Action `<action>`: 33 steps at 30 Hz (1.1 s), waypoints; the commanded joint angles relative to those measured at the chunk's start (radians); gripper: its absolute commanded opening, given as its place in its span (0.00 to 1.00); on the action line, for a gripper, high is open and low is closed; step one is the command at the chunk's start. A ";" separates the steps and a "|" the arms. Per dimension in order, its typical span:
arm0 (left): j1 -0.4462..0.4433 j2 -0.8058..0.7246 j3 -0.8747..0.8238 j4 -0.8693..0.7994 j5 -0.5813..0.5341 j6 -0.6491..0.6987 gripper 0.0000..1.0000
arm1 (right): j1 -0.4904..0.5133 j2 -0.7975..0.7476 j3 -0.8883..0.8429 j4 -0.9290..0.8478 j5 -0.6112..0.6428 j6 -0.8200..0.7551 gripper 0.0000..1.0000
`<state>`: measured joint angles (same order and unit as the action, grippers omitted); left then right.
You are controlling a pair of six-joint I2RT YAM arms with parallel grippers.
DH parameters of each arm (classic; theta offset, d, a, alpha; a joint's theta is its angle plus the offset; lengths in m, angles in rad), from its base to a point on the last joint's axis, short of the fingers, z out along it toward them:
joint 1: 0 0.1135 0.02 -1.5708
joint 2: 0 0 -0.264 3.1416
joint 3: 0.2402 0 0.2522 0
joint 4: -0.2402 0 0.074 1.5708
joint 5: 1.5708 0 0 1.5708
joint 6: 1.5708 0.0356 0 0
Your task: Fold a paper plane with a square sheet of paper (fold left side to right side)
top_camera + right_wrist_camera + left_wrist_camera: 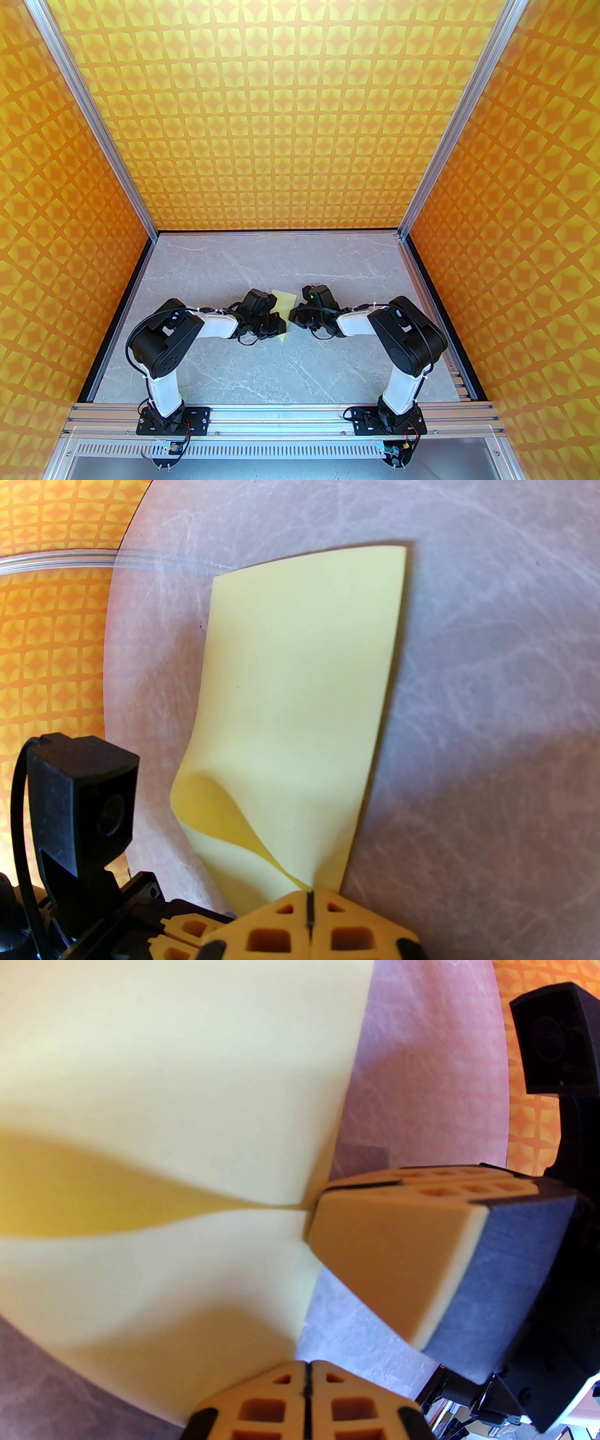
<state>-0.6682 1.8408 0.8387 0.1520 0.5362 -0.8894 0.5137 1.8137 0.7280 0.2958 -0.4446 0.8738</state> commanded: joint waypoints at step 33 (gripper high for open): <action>0.072 0.047 0.120 -0.167 -0.078 0.086 0.07 | -0.001 0.037 0.058 -0.078 0.013 -0.054 0.00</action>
<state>-0.6018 1.8675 0.9573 0.0113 0.4793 -0.8276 0.5137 1.8271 0.7715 0.2379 -0.4454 0.8391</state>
